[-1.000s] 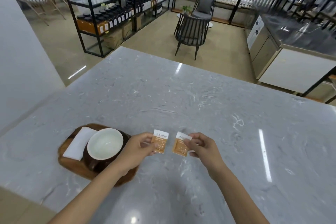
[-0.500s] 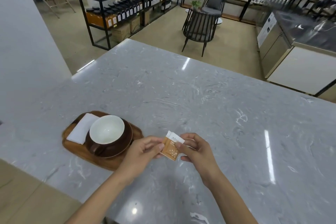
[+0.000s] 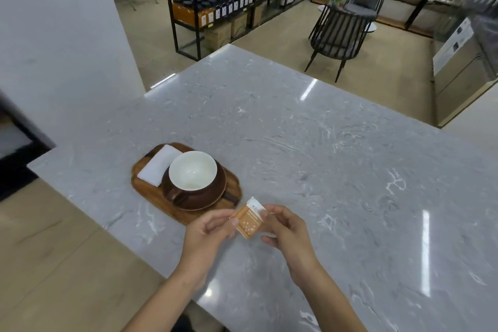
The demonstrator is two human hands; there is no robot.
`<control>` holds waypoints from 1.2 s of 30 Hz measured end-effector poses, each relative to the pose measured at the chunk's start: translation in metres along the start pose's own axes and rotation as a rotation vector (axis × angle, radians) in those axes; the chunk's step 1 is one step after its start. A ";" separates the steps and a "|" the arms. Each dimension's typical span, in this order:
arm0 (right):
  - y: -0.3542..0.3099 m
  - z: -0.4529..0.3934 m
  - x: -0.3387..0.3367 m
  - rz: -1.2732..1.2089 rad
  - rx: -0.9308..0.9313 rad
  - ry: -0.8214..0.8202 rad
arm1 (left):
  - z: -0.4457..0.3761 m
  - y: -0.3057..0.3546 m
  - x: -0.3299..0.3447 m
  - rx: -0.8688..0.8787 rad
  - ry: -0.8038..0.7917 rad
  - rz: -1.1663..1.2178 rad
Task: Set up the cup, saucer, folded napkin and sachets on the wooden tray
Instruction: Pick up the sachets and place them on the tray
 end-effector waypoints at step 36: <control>0.015 -0.084 0.041 0.304 -0.055 0.090 | 0.000 -0.023 -0.052 -0.165 0.378 0.266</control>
Point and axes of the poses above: each hand's wrist, its own z-axis away from the middle knuckle, its own x-axis out of the palm, y = z × x, the point moved 9 cm from there along -z, towards the middle knuckle, and after that the axes turned 1 degree about -z, right-handed, at the moved point
